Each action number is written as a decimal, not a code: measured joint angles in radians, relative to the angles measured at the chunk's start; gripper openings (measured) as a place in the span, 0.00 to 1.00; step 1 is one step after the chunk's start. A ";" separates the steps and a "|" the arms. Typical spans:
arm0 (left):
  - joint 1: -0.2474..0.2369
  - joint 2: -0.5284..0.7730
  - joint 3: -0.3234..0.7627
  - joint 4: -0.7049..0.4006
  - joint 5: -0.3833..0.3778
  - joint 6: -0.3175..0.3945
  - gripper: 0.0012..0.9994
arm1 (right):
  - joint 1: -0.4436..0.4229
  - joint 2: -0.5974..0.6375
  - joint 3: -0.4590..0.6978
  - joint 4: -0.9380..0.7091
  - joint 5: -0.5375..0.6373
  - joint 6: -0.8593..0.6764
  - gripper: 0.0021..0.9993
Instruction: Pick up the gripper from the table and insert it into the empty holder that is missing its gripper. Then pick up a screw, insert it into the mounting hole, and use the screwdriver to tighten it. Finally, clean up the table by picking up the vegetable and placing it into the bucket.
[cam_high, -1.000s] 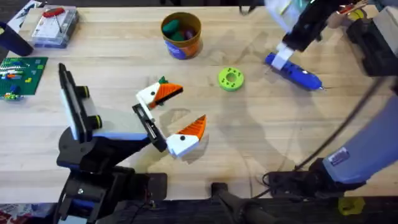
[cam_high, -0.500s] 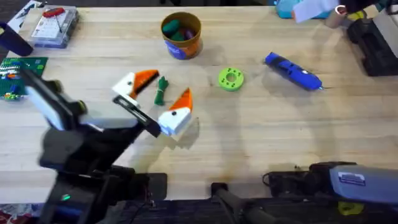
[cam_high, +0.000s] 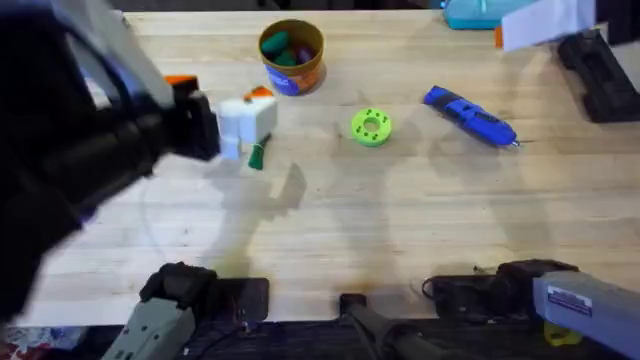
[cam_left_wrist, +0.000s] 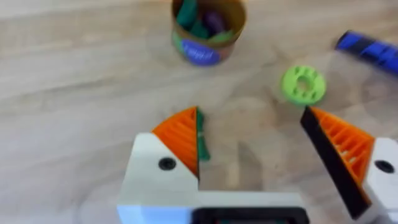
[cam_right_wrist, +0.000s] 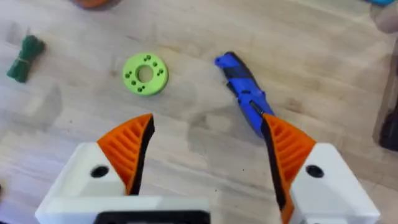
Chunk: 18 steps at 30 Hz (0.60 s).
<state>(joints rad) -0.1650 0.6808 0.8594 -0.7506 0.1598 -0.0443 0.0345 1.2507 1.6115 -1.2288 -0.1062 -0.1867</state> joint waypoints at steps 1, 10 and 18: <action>0.000 0.040 0.049 -0.039 -0.018 0.004 0.99 | 0.000 -0.015 -0.023 0.001 0.000 0.000 0.99; 0.000 0.329 0.281 -0.294 -0.071 0.045 0.99 | 0.000 -0.212 -0.354 0.070 0.000 0.000 0.99; 0.000 0.599 0.282 -0.369 -0.066 0.053 0.99 | 0.000 -0.254 -0.455 0.071 0.000 0.001 0.99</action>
<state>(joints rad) -0.1650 1.2800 1.1416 -1.1194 0.0937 0.0086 0.0345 0.9970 1.1562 -1.1581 -0.1062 -0.1860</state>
